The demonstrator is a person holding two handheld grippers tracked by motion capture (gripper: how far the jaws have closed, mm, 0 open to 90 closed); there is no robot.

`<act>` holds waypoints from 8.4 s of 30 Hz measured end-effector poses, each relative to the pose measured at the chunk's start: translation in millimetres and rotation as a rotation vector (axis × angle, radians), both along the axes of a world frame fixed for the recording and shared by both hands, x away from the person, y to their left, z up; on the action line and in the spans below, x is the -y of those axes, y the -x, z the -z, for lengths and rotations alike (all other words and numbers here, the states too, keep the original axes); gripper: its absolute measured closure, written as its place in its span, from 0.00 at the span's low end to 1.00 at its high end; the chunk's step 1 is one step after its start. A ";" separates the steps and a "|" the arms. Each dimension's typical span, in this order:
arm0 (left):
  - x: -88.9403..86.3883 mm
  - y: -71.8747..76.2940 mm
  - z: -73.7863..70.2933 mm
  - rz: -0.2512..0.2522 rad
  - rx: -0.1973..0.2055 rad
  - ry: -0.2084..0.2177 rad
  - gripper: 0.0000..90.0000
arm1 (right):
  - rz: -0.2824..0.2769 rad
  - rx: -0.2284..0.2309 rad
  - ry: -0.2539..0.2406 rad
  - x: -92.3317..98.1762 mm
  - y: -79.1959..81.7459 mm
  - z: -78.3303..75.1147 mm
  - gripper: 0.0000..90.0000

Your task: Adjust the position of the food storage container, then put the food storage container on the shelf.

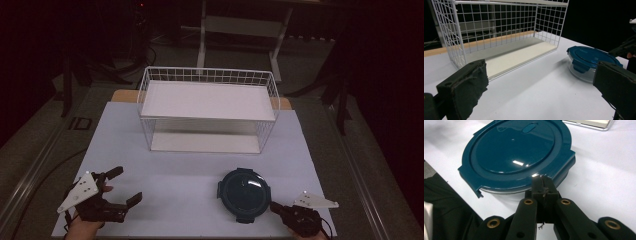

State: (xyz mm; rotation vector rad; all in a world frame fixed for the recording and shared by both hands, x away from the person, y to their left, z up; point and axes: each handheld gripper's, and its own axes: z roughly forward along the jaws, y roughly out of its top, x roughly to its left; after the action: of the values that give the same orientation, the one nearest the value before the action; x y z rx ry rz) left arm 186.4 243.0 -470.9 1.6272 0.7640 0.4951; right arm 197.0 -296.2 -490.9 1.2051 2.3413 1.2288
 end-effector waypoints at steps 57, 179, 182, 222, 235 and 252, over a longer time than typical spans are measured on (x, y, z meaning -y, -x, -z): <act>3.7 -1.8 2.8 0.021 -0.027 -0.010 0.00 | -0.091 0.015 -0.004 -49.5 -45.1 -1.0 1.00; 139.3 -100.4 45.0 0.254 -1.038 0.134 0.57 | -0.059 -0.004 -0.183 -45.6 -36.1 -33.3 0.21; 140.1 -96.4 40.9 0.269 -1.003 0.115 0.59 | -0.045 -0.093 -0.206 -40.3 -43.6 -25.3 0.29; 139.8 -73.6 32.0 0.247 -0.876 0.086 0.61 | -0.049 -0.500 -0.417 -35.8 -51.3 9.0 0.63; 135.4 -77.8 15.2 0.236 -0.798 0.080 0.61 | -0.076 -0.418 -0.416 -39.7 -60.5 -8.1 0.63; 118.5 -101.1 -13.8 0.201 -0.658 0.059 0.61 | -0.132 -0.288 -0.410 -57.5 -94.1 -33.3 0.63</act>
State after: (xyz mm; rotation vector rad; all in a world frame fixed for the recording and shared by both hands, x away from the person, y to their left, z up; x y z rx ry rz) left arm 287.4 124.5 -457.1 1.8004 1.0633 -0.2271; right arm 291.1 -238.7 -457.6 1.4544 2.4777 1.7500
